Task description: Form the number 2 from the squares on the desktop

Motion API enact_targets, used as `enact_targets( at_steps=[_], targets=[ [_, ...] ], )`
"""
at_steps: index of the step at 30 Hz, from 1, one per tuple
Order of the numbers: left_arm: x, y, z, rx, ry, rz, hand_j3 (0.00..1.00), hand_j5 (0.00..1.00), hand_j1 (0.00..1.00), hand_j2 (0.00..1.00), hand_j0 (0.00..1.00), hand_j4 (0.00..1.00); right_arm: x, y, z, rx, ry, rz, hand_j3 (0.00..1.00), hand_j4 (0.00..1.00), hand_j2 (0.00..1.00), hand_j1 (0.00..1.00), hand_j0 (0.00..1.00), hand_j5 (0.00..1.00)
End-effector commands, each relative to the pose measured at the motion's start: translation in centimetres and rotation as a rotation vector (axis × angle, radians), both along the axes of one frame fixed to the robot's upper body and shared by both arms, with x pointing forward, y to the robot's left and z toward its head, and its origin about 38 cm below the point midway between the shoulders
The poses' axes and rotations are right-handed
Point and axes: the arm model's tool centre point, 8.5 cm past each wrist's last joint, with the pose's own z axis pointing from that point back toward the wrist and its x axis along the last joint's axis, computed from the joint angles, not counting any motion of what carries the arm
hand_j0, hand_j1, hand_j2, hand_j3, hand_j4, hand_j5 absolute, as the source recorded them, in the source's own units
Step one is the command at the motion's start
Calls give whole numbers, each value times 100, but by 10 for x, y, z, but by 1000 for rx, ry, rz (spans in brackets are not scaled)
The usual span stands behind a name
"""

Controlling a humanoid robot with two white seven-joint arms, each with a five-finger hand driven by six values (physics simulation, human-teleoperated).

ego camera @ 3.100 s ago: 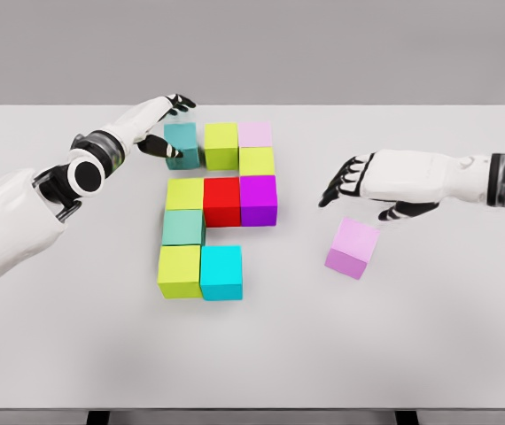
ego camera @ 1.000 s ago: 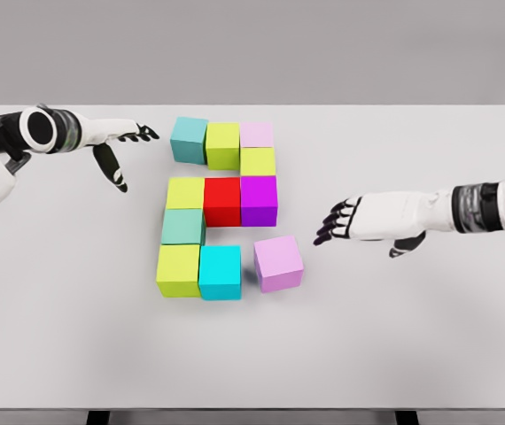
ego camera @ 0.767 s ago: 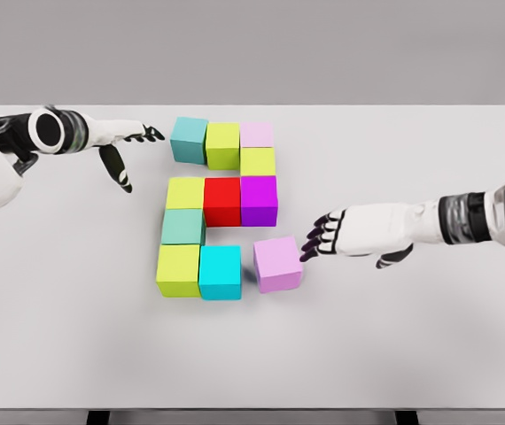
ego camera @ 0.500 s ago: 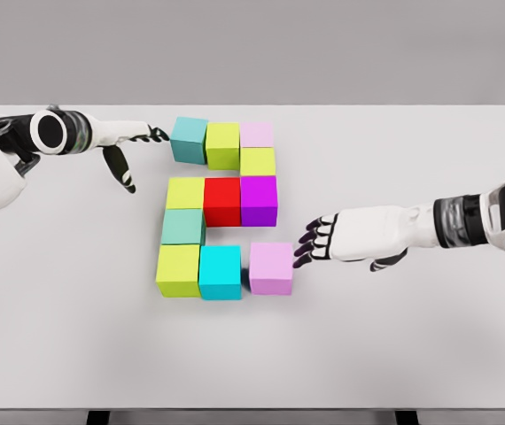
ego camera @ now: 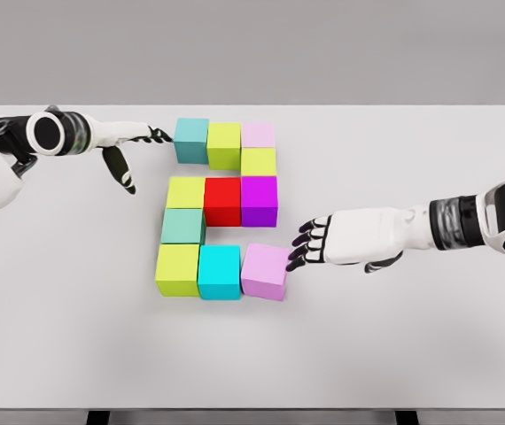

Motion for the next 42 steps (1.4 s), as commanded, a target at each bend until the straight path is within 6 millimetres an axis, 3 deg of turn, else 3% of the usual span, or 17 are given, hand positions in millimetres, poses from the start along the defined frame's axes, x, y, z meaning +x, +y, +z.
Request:
enact_targets(
  at_steps=[1, 12, 24, 42],
  targets=[
    [0, 5, 1, 2, -2, 6, 100, 100, 100, 100, 100, 100, 0, 0, 1, 4, 3, -3, 100, 100, 100, 100, 100, 100],
    [-1, 6, 0, -1, 1, 4, 100, 100, 100, 100, 100, 100, 17, -31, -2, -37, 7, -100, 100, 100, 100, 100, 100, 100],
    [-1, 7, -1, 1, 2, 6, 100, 100, 100, 100, 100, 100, 19, -11, -3, -3, 6, -67, 100, 100, 100, 100, 100, 100],
    [-2, 4, -2, 0, 5, 0, 100, 100, 100, 100, 100, 100, 13, -1, 2, 14, -2, -31, 100, 100, 100, 100, 100, 100]
  ],
)
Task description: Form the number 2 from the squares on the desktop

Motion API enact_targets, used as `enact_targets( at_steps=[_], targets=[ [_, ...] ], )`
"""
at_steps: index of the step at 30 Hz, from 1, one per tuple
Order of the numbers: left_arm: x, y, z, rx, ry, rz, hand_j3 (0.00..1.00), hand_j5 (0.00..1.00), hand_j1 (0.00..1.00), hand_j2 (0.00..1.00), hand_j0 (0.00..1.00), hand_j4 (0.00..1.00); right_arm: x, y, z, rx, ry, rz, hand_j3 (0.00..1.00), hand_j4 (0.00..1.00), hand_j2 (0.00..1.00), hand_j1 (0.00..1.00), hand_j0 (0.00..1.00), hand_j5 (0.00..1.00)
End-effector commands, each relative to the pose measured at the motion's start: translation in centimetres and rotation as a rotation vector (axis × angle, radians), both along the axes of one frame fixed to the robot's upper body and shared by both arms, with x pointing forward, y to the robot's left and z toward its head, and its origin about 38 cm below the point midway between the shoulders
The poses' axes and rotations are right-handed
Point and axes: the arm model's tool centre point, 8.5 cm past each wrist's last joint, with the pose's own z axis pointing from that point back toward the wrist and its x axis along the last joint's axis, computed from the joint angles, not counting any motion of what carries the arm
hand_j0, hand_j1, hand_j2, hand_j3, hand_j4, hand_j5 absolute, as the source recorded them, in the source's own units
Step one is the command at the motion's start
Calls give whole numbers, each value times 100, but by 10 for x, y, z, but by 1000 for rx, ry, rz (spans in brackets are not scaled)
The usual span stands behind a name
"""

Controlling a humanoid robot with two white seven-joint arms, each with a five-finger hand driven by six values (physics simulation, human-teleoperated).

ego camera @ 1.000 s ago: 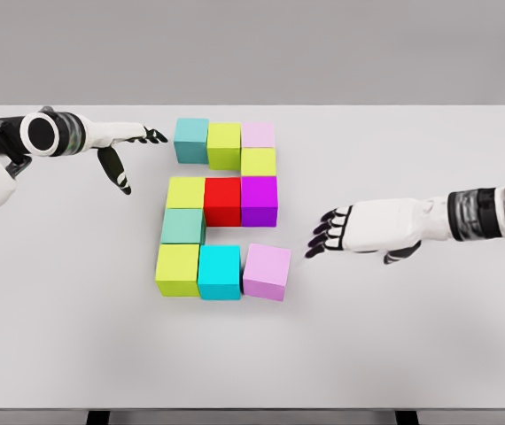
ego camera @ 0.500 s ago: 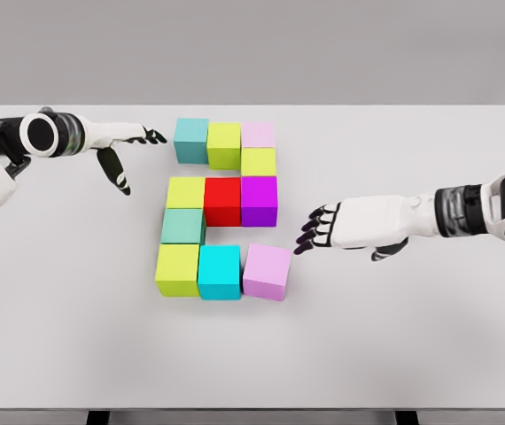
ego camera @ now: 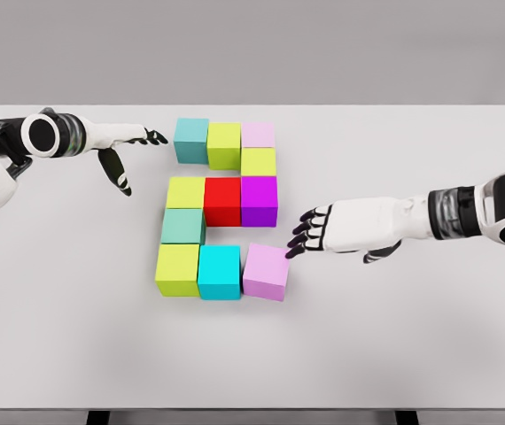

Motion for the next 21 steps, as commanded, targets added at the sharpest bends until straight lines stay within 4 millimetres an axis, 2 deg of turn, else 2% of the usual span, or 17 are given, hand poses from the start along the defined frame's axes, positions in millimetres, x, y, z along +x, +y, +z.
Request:
enact_targets(
  at_steps=[1, 7, 9, 13, 17, 21],
  targets=[
    [0, 0, 0, 0, 0, -1, 100, 100, 100, 100, 100, 100, 0, 2, 1, 7, 2, 2, 100, 100, 100, 100, 100, 100],
    [0, -1, -1, -1, 1, -2, 100, 100, 100, 100, 100, 100, 13, -11, 7, 3, -8, -46, 100, 100, 100, 100, 100, 100],
    [0, 1, -1, 0, 1, 0, 100, 100, 100, 100, 100, 100, 22, -24, -2, -17, 11, -98, 100, 100, 100, 100, 100, 100],
    [0, 1, -1, 2, 0, 0, 100, 100, 100, 100, 100, 100, 26, -27, -12, -57, 6, -109, 100, 100, 100, 100, 100, 100],
    [0, 1, -1, 2, 0, 0, 100, 100, 100, 100, 100, 100, 21, -16, -22, -66, 26, -78, 100, 100, 100, 100, 100, 100],
    [0, 1, 0, 1, 0, 1, 100, 100, 100, 100, 100, 100, 17, -9, -20, -56, 22, -54, 100, 100, 100, 100, 100, 100]
  ],
)
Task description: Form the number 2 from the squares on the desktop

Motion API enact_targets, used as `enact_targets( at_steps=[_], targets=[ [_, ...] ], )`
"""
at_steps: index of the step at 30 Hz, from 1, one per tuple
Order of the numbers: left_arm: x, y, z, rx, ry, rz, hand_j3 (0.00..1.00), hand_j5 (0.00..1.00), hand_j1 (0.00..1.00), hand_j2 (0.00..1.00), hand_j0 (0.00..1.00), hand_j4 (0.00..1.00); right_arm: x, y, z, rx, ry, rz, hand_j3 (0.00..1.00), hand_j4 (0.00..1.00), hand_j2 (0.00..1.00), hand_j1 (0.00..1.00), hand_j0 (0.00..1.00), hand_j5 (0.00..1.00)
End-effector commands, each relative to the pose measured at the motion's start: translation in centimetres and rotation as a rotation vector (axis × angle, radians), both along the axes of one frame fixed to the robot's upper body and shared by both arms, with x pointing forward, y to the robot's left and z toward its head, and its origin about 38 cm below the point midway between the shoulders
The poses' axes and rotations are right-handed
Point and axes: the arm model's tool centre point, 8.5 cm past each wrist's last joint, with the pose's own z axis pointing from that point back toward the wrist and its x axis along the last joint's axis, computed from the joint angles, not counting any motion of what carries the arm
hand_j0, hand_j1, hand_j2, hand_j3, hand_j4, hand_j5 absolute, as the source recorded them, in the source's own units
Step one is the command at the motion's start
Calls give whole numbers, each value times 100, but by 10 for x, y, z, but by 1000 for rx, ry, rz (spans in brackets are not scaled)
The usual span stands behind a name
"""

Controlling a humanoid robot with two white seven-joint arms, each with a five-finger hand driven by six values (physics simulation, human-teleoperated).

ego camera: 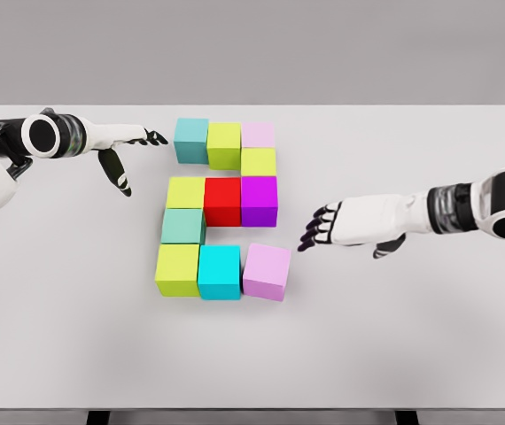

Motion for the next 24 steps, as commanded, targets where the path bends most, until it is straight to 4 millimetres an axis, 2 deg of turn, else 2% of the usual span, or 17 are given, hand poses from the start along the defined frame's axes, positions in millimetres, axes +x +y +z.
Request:
enact_targets(
  at_steps=[1, 10, 24],
  targets=[
    [0, 0, 0, -1, -1, 0, 100, 100, 100, 100, 100, 100, -3, 5, 0, 8, 2, 14, 100, 100, 100, 100, 100, 100],
    [0, 2, 0, 1, -1, 4, 100, 100, 100, 100, 100, 100, -12, 18, 8, 29, -12, 61, 100, 100, 100, 100, 100, 100],
    [0, 0, 0, 1, -1, -1, 100, 100, 100, 100, 100, 100, -1, 10, 25, 58, -20, 30, 100, 100, 100, 100, 100, 100]
  ],
)
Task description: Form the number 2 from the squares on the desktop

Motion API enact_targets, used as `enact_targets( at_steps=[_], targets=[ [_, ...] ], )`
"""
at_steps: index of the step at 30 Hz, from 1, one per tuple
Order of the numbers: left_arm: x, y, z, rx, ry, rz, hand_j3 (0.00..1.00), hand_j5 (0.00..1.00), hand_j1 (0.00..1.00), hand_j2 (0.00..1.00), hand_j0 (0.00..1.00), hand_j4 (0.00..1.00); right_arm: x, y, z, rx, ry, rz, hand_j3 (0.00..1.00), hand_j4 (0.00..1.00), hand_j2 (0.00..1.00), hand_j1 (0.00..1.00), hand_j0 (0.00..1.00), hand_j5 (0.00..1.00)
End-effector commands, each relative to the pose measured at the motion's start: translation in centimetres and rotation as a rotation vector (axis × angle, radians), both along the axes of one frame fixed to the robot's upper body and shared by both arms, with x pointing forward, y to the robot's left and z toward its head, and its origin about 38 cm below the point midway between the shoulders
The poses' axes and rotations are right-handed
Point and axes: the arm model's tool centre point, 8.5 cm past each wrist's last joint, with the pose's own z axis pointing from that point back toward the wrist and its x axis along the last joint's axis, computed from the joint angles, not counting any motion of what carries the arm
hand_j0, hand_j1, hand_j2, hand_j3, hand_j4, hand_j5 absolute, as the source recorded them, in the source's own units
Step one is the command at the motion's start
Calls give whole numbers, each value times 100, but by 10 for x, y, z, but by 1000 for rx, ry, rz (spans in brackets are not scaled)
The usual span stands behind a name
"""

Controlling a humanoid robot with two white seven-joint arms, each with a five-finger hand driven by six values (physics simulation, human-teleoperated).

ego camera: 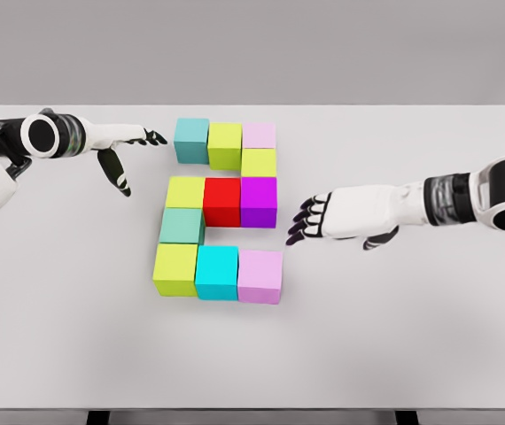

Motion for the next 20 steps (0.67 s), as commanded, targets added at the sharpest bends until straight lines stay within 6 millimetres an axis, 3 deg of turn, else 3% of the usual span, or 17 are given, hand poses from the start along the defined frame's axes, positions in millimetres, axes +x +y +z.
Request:
enact_targets(
  at_steps=[1, 5, 8, 9, 15, 20],
  targets=[
    [0, 1, 1, -1, -2, 0, 100, 100, 100, 100, 100, 100, 0, -6, 5, 47, 39, -23, 100, 100, 100, 100, 100, 100],
    [0, 3, 1, 1, -2, 4, 100, 100, 100, 100, 100, 100, 2, -70, 33, 101, 82, -177, 100, 100, 100, 100, 100, 100],
    [1, 5, 0, 2, 0, 12, 100, 100, 100, 100, 100, 100, 9, -95, 53, 150, 54, -251, 100, 100, 100, 100, 100, 100],
    [1, 10, 1, 4, 0, 22, 100, 100, 100, 100, 100, 100, 10, -99, 59, 155, 38, -262, 100, 100, 100, 100, 100, 100],
    [6, 59, -2, 42, 12, 135, 100, 100, 100, 100, 100, 100, 6, -101, 49, 152, 62, -269, 100, 100, 100, 100, 100, 100],
    [5, 58, -4, 39, 11, 117, 100, 100, 100, 100, 100, 100, 8, -108, 40, 150, 81, -296, 100, 100, 100, 100, 100, 100]
  ],
)
